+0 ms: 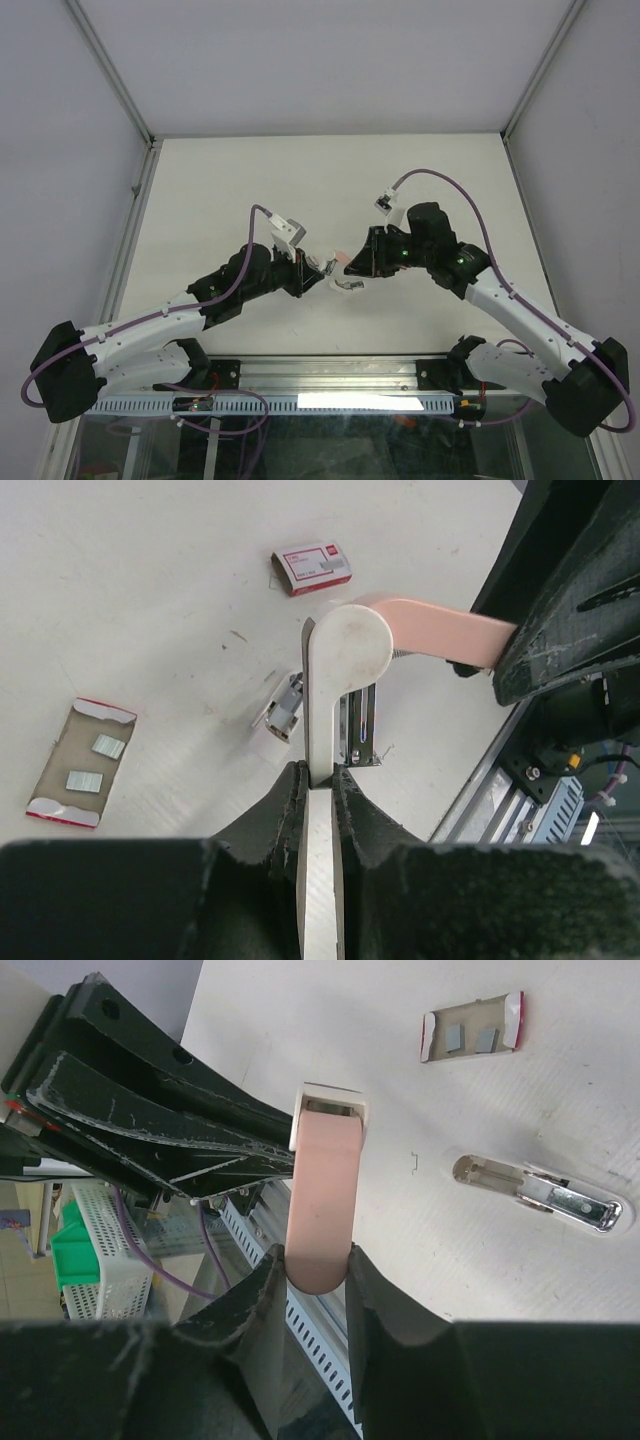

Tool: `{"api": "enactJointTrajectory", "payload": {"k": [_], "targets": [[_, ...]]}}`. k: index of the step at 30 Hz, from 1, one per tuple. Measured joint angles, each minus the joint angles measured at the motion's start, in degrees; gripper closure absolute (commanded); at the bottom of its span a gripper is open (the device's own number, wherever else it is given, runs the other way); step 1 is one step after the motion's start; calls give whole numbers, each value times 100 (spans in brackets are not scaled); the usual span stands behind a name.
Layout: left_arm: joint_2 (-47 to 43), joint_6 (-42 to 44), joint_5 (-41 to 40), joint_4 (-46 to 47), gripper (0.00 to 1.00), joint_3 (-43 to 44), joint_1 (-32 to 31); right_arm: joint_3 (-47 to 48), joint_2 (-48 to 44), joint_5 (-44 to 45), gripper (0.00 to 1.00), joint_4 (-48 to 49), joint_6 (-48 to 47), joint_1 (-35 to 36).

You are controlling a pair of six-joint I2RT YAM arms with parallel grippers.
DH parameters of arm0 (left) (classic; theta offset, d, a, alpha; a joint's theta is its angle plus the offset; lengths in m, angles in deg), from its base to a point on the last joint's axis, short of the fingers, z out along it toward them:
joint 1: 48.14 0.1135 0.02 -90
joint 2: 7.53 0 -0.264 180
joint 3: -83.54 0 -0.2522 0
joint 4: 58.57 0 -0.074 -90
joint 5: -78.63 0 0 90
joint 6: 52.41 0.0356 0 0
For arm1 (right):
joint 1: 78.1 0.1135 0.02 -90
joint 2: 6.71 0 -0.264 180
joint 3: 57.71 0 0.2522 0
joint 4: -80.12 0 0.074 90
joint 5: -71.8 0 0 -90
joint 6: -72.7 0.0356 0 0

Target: Load the staples into the stapler

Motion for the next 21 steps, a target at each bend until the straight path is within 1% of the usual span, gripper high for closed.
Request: {"api": "enactJointTrajectory", "payload": {"k": [1, 2, 4, 13, 16, 21], "targets": [[-2, 31, 28, -44, 98, 0, -2, 22, 0, -61, 100, -85, -39, -26], [-2, 50, 59, -92, 94, 0, -2, 39, 0, -114, 100, -155, -83, -55], [-2, 57, 118, -168, 91, 0, -2, 90, 0, -192, 100, -332, -168, -105], [-24, -63, -39, -743, 53, -50, 4, 225, -9, -286, 100, -1062, -557, -280], [-116, -133, -90, -883, 43, -133, 4, 223, -9, -282, 100, -1220, -625, -297], [-461, -271, -295, -1117, 35, -260, 4, 225, -9, -260, 100, -1408, -730, -297]]}}
